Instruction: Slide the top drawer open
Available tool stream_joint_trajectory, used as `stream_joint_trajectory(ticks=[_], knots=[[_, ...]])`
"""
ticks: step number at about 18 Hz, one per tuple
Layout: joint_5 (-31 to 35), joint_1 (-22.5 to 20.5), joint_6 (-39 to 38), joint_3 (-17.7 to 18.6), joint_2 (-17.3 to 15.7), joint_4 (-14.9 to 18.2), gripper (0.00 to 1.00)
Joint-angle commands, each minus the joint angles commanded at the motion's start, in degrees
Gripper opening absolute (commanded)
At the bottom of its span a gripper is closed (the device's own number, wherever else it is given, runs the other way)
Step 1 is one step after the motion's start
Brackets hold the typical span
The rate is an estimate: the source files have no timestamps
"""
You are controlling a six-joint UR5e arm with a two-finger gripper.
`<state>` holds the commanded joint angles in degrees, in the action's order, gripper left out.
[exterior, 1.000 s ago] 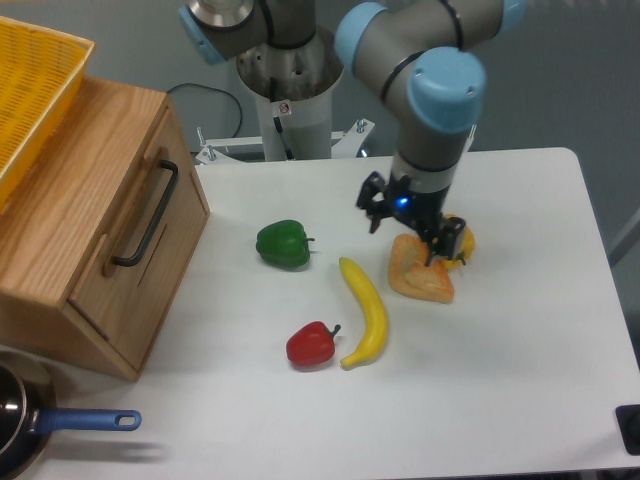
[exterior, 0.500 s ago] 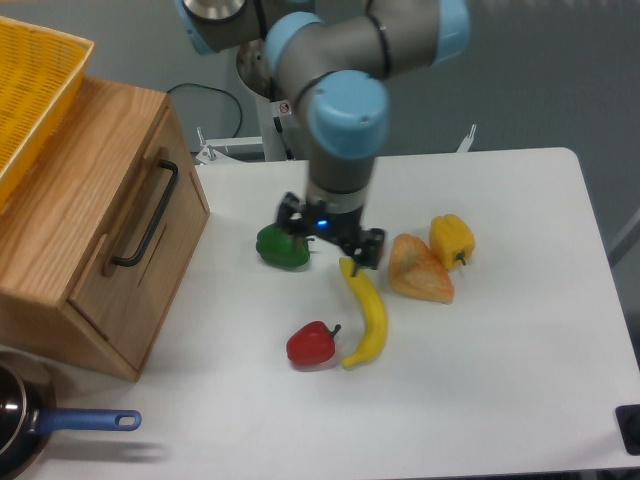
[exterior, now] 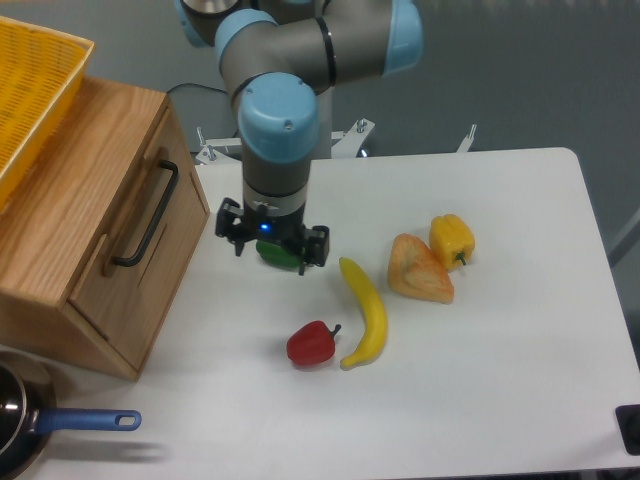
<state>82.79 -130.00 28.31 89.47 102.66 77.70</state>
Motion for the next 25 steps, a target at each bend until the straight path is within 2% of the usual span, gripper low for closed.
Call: stream_joint_trajectory(ticks=[4,9,14,25], knots=[[-2.8,0.4,-0.7,-0.8,-0.6,0.7,1.00],[-3.7,0.4,-0.6,-2.8,-1.5,4.9,1.00],[-6.7,0.4,-0.6,-2.9,-2.5,7.0,1.00],[-8.6,2.4,-0.6,-2.2,-2.6,7.8,1.00]])
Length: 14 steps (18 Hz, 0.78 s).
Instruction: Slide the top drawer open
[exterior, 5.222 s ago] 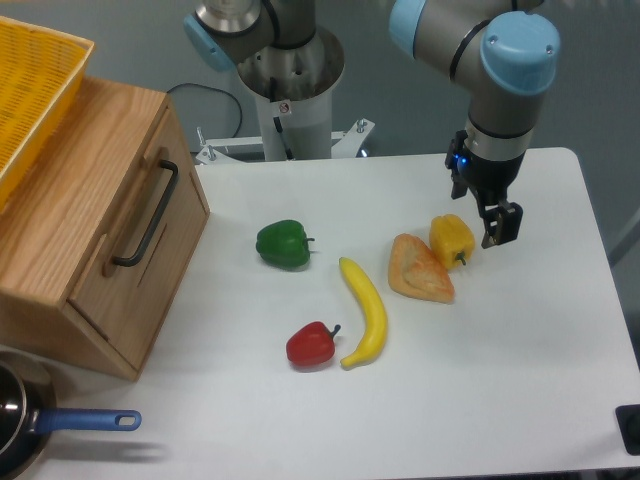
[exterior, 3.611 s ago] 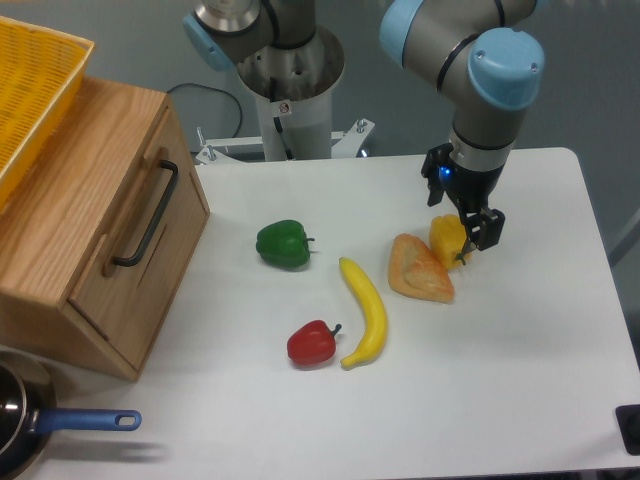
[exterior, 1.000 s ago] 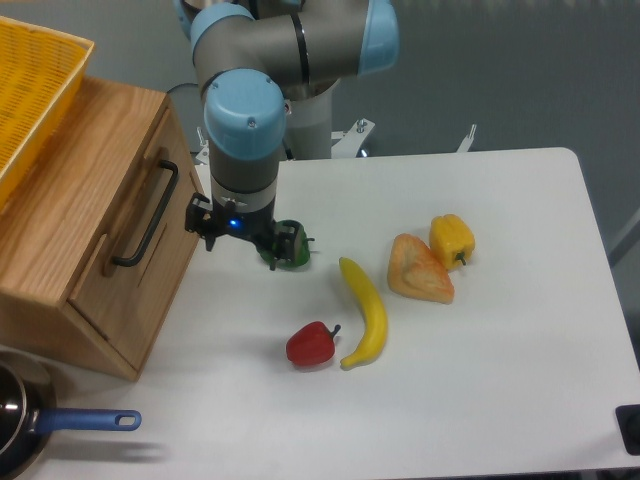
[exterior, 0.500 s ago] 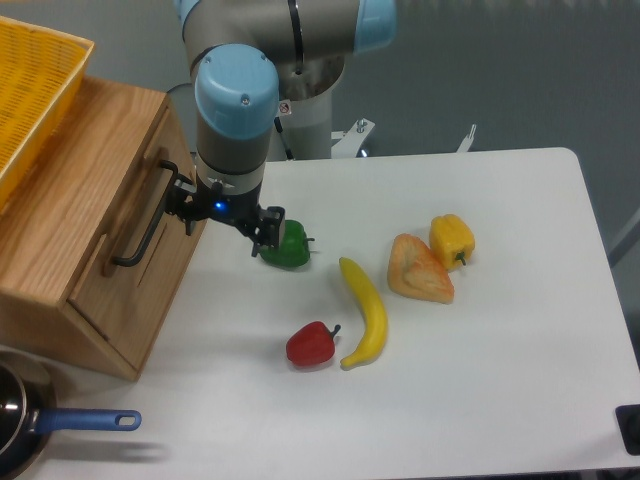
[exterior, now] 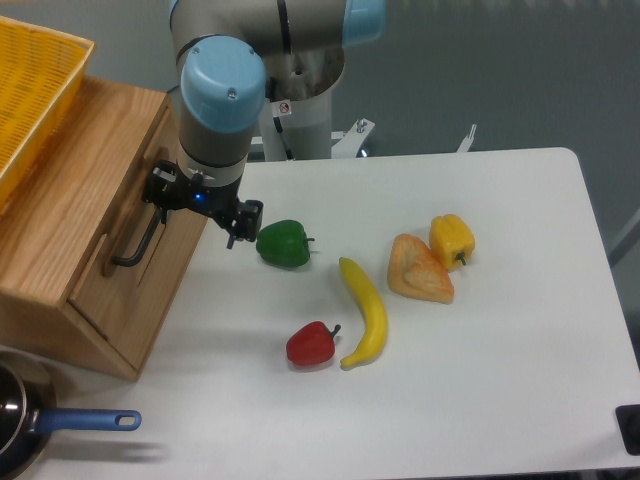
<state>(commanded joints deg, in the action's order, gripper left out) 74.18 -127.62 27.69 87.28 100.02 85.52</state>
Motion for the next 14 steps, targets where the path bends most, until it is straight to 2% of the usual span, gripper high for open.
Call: stream_joint_trajectory(ticks=[14], knots=[[0.1,1.3,0.0,0.0,-0.8,0.3,1.00]])
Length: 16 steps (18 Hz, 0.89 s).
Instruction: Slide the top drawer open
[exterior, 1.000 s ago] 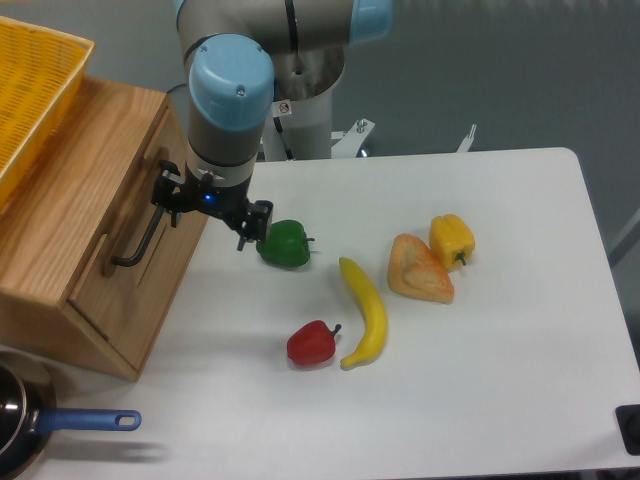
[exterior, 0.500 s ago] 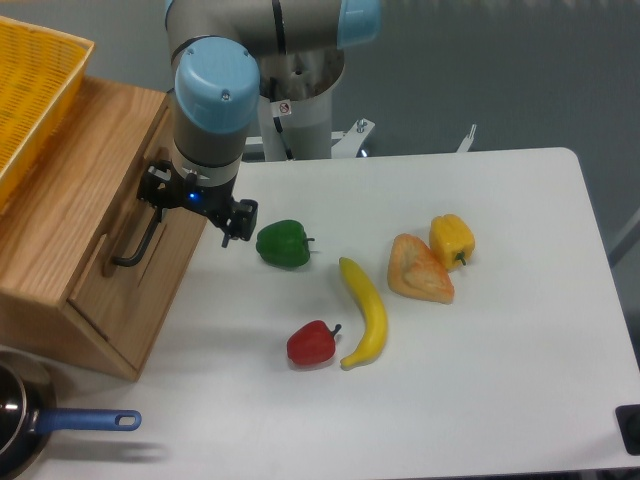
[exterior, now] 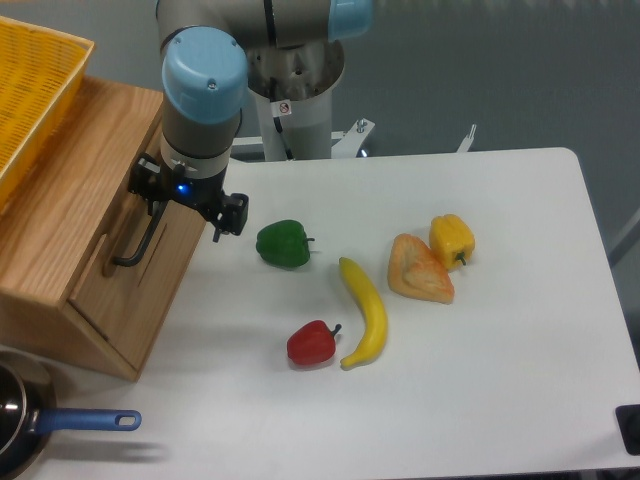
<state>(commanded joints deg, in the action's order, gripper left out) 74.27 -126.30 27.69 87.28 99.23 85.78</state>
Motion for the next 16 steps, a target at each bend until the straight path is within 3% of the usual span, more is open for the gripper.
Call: stream_joint_trajectory(ticks=[16], knots=[[0.1,0.3,0.1,0.1,0.4,-0.3,1.00]])
